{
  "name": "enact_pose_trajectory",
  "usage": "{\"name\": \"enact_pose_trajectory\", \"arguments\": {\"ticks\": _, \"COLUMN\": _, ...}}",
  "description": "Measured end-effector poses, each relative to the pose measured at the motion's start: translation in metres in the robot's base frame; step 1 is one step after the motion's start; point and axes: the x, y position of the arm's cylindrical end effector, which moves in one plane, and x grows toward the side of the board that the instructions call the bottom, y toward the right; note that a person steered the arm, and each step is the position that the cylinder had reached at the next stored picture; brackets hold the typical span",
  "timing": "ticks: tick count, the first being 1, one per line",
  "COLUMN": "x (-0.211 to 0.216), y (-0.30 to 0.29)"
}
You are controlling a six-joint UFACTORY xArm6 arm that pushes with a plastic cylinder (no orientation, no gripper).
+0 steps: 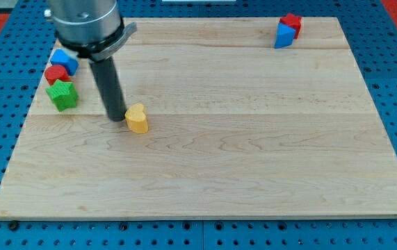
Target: Place the yellow heart into the blue triangle
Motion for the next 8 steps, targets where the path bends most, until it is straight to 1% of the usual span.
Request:
{"name": "enact_pose_trajectory", "arguments": {"ticks": 1, "x": 0.009, "y": 0.032}}
{"name": "enact_pose_trajectory", "arguments": {"ticks": 2, "x": -0.057, "y": 0.123}}
{"name": "enact_pose_trajectory", "arguments": {"ticks": 3, "x": -0.077, "y": 0.206}}
{"name": "enact_pose_trajectory", "arguments": {"ticks": 4, "x": -0.053, "y": 0.209}}
{"name": "enact_pose_trajectory", "arguments": {"ticks": 5, "x": -0.054, "y": 0.244}}
{"name": "enact_pose_trajectory", "arguments": {"ticks": 6, "x": -0.122, "y": 0.236}}
{"name": "enact_pose_trajectory", "arguments": {"ticks": 7, "x": -0.141, "y": 0.248}}
{"name": "enact_pose_trajectory", "arguments": {"ticks": 8, "x": -0.170, "y": 0.248}}
